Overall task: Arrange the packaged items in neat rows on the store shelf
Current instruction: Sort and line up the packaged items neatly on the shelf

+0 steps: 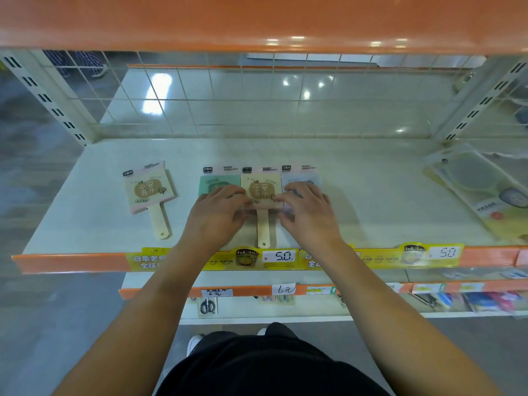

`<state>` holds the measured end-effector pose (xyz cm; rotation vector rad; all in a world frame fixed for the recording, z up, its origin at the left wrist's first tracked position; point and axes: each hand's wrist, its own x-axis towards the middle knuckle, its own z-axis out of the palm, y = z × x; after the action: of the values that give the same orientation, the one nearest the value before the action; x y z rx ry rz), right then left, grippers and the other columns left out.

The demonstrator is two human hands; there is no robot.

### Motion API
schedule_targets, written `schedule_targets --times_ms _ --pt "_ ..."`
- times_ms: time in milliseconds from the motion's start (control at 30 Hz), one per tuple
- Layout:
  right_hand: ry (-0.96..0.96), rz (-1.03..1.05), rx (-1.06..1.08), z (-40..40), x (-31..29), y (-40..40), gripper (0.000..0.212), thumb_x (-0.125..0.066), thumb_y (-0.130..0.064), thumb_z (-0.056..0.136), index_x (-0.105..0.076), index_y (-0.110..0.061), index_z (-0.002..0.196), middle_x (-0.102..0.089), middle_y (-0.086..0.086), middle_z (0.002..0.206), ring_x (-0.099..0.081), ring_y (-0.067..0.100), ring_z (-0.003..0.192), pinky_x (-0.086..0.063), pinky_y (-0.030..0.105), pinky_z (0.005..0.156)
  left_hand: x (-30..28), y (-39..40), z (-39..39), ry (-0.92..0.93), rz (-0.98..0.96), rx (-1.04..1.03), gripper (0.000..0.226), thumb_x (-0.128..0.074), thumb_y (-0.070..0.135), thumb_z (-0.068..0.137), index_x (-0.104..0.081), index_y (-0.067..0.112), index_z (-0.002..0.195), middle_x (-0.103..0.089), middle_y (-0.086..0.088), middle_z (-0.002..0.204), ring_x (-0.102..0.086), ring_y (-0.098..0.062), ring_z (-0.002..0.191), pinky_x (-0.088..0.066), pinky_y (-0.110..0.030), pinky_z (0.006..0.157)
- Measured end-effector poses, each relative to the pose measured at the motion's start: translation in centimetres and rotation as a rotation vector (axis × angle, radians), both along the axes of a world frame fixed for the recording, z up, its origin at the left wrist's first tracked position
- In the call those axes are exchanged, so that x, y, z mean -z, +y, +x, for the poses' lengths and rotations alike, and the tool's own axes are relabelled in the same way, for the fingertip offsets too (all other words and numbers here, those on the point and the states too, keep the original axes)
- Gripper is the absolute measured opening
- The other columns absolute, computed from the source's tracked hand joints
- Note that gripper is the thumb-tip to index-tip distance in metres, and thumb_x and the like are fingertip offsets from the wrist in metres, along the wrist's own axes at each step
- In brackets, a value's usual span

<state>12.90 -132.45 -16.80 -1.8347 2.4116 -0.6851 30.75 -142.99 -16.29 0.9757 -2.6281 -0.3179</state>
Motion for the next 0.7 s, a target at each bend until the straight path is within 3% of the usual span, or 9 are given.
schedule_targets --times_ms 133,433,567,700 --pt "-0.027 -0.092 -0.012 0.1 0.3 0.1 0.028 -0.076 -0.010 0.076 -0.073 -0.018 0.102 -0.065 -0.003 0.103 -0.059 0.026 0.101 -0.047 0.038 0.082 0.5 0.1 0.0 0.057 -0.029 -0.007 0.018 -0.071 0.018 0.082 -0.073 0.022 0.100 -0.067 0.004 0.111 -0.063 -0.024 0.100 -0.049 -0.038 0.076" --pt "-0.061 -0.107 -0.010 0.1 0.5 -0.3 0.023 -0.077 -0.012 0.079 -0.074 -0.016 0.101 -0.067 -0.002 0.100 -0.060 0.027 0.095 -0.051 0.039 0.076 0.2 0.1 -0.3 0.084 0.019 -0.040 0.014 -0.074 0.023 0.080 -0.077 0.020 0.094 -0.069 0.003 0.109 -0.064 -0.026 0.099 -0.048 -0.035 0.075" --pt "-0.059 -0.038 -0.011 0.3 0.0 -0.3 0.025 -0.074 -0.013 0.081 -0.072 -0.018 0.105 -0.065 -0.003 0.106 -0.058 0.026 0.101 -0.049 0.038 0.081 0.3 0.2 -0.2 0.057 0.030 -0.050 0.014 -0.071 0.021 0.083 -0.076 0.019 0.096 -0.068 0.003 0.111 -0.062 -0.026 0.100 -0.047 -0.037 0.076" --pt "-0.077 0.101 -0.011 -0.1 -1.6 -0.6 0.027 -0.060 -0.018 0.089 -0.069 -0.023 0.114 -0.064 -0.006 0.116 -0.055 0.019 0.111 -0.044 0.034 0.088 -0.1 0.0 0.0 -0.030 0.062 -0.006 0.024 -0.062 0.020 0.086 -0.068 0.019 0.109 -0.060 0.006 0.120 -0.055 -0.022 0.111 -0.042 -0.038 0.088"
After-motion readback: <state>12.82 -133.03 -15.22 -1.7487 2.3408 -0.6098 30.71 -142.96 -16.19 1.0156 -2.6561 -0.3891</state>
